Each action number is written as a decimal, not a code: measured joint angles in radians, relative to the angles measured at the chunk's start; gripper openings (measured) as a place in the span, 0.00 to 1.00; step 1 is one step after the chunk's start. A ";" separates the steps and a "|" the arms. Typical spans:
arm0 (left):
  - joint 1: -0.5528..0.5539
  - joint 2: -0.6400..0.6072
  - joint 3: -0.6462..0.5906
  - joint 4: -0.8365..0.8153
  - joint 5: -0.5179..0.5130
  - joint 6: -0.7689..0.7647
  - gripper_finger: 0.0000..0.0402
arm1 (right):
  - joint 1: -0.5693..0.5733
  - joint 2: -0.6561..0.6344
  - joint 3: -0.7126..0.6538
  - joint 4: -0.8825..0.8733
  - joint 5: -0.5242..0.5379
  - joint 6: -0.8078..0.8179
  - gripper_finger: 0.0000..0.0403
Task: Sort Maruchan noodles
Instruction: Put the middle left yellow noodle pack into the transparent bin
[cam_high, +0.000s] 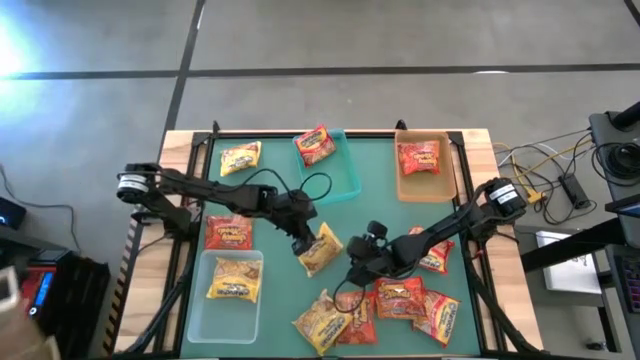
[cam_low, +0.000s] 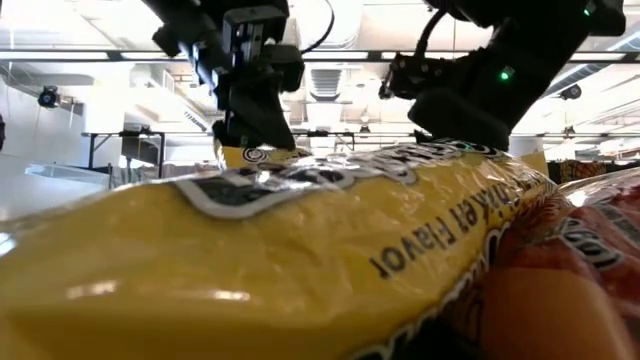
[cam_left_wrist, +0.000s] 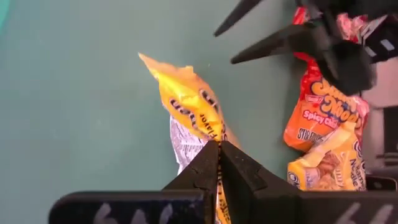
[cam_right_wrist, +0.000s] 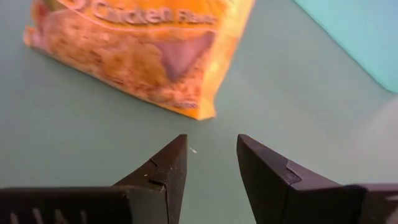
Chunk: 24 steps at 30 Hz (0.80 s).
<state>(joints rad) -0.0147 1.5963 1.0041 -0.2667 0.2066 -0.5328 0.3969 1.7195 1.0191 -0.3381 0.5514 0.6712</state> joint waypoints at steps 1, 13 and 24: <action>0.000 -0.001 0.014 -0.023 0.002 0.013 0.00 | 0.000 0.000 -0.003 -0.005 0.003 0.014 0.33; -0.008 0.032 -0.004 -0.045 -0.005 0.060 0.00 | 0.002 0.004 -0.017 0.215 0.096 -0.025 0.33; -0.001 0.015 -0.004 -0.158 -0.005 0.128 0.26 | -0.016 0.155 -0.022 0.574 0.104 -0.058 0.33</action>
<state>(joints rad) -0.0159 1.6116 0.9997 -0.4244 0.2020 -0.4045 0.3808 1.8743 0.9974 0.2359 0.6557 0.6131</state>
